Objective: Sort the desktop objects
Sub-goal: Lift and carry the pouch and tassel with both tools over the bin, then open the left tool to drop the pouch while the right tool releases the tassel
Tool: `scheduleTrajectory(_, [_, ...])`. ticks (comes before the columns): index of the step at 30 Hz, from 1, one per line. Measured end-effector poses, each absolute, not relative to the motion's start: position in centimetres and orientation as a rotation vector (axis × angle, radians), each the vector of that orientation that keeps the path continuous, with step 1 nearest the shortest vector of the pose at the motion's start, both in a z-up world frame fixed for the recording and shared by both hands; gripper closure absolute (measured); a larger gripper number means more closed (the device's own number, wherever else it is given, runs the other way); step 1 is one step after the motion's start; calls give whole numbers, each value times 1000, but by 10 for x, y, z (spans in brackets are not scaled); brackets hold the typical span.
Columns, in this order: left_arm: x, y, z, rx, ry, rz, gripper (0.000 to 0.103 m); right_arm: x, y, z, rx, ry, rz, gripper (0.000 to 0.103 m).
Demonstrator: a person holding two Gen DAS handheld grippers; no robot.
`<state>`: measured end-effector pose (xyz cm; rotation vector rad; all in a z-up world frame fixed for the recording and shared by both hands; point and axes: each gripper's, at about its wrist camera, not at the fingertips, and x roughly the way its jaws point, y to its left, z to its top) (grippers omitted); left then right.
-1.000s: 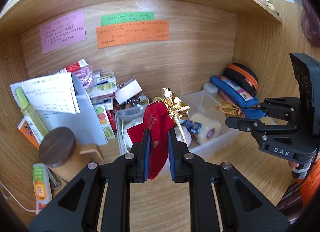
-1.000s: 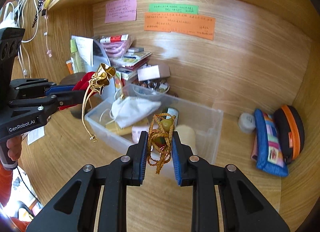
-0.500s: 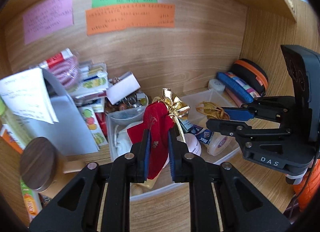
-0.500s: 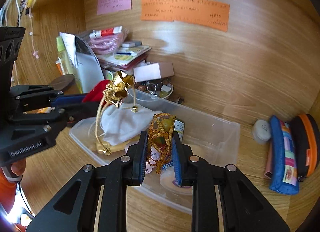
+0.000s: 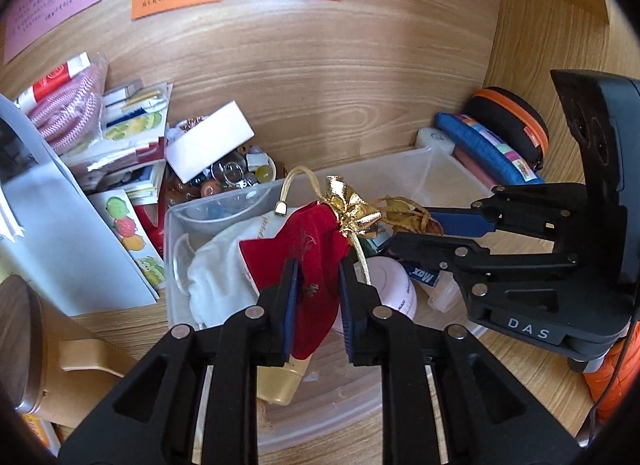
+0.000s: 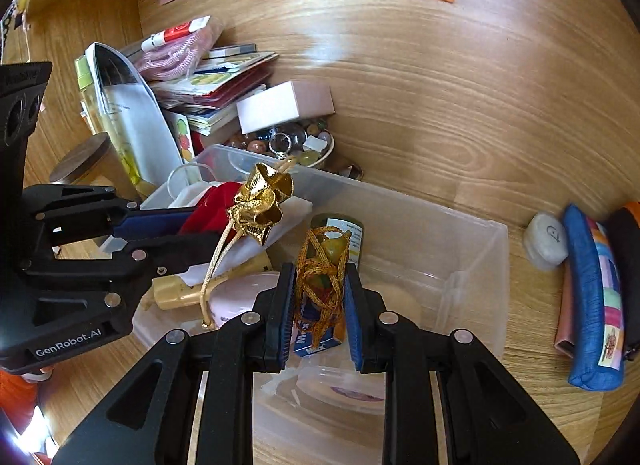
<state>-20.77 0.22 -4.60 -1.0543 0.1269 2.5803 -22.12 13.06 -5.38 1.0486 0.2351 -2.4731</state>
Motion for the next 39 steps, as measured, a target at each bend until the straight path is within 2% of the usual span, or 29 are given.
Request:
scheduleTrajectory(10, [-209, 1, -51, -1046, 163, 2574, 73, -220, 134, -58, 1021, 216, -2491, 82])
scheduleTrajectory(17, [-205, 3, -50, -1016, 191, 2596, 69, -218, 141, -52, 981, 190, -2517, 61])
scheduleTrajectory(20, [-204, 1, -49, -1006, 196, 2601, 65, -214, 142, -48, 957, 187, -2530, 57])
scheduleTrajectory(24, [-201, -2, -45, -984, 186, 2622, 50, -211, 144, -44, 938, 180, -2541, 53])
scheduleTrajectory(34, [-200, -13, -35, -956, 123, 2650, 29, -209, 155, -28, 910, 137, -2583, 47])
scheduleTrajectory(36, [-197, -15, -31, -948, 122, 2658, 28, -206, 156, -23, 896, 143, -2596, 39])
scheduleTrajectory(38, [-195, -15, -27, -947, 125, 2675, 19, -202, 158, -17, 883, 146, -2613, 32])
scheduleTrajectory(39, [-194, -16, -26, -945, 128, 2687, 11, -199, 159, -15, 872, 148, -2621, 30])
